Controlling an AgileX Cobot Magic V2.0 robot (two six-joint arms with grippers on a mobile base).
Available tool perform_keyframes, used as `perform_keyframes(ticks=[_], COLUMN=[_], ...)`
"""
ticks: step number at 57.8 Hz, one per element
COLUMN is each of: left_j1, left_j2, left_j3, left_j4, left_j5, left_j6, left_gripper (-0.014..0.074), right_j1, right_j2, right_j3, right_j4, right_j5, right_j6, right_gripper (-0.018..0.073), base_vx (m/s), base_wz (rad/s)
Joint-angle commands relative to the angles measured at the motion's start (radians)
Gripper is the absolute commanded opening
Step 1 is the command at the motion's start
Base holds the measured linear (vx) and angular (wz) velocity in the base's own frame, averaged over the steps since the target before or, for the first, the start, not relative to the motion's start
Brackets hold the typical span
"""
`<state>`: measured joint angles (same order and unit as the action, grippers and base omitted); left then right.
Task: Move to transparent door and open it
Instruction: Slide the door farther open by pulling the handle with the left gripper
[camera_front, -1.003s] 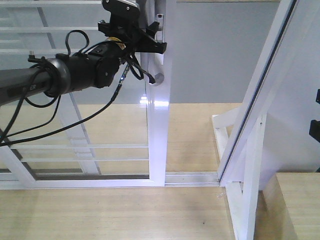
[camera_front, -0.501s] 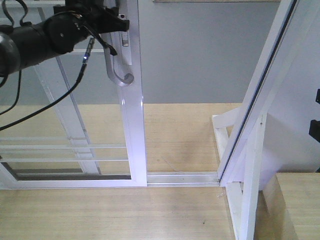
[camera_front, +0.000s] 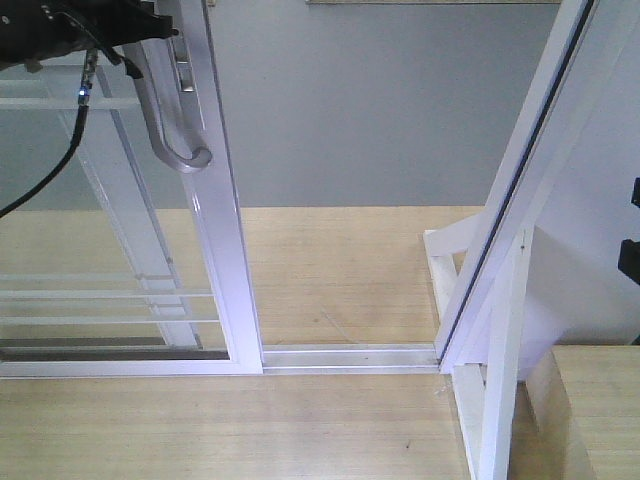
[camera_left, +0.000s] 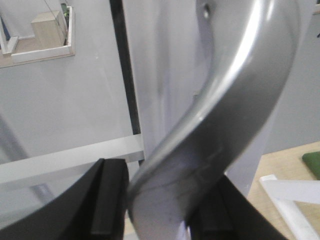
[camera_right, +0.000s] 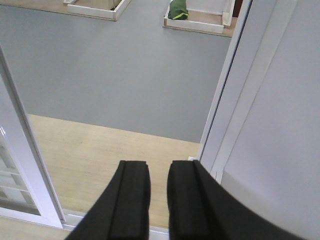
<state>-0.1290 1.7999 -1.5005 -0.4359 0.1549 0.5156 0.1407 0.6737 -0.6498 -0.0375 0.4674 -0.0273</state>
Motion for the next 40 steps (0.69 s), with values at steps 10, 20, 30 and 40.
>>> perform_keyframes(ticks=[10, 20, 30, 40], left_j1=[0.102, 0.165, 0.232, 0.270], left_j2=[-0.102, -0.120, -0.133, -0.156], left_j3=[-0.034, -0.034, -0.034, -0.034], left_j4=[0.074, 0.101, 0.100, 0.126], left_j5=[0.025, 0.048, 0.066, 0.149], left_j6=[0.000, -0.001, -0.001, 0.003], left_gripper=[0.0387, 0.0387, 0.0387, 0.0387], right_j1=[-0.004, -0.004, -0.004, -0.004], right_j2=[0.005, 0.005, 0.005, 0.005], right_j3=[-0.029, -0.029, -0.029, -0.029], right_j4=[-0.009, -0.009, -0.009, -0.008], right_j5=[-0.124, -0.136, -0.136, -0.137], right_j6=[-0.011, -0.011, -0.011, -0.011], right_gripper=[0.0218, 0.0218, 0.0218, 0.0218], base_vx=[0.00, 0.00, 0.00, 0.00], base_wz=[0.00, 0.00, 0.00, 0.00])
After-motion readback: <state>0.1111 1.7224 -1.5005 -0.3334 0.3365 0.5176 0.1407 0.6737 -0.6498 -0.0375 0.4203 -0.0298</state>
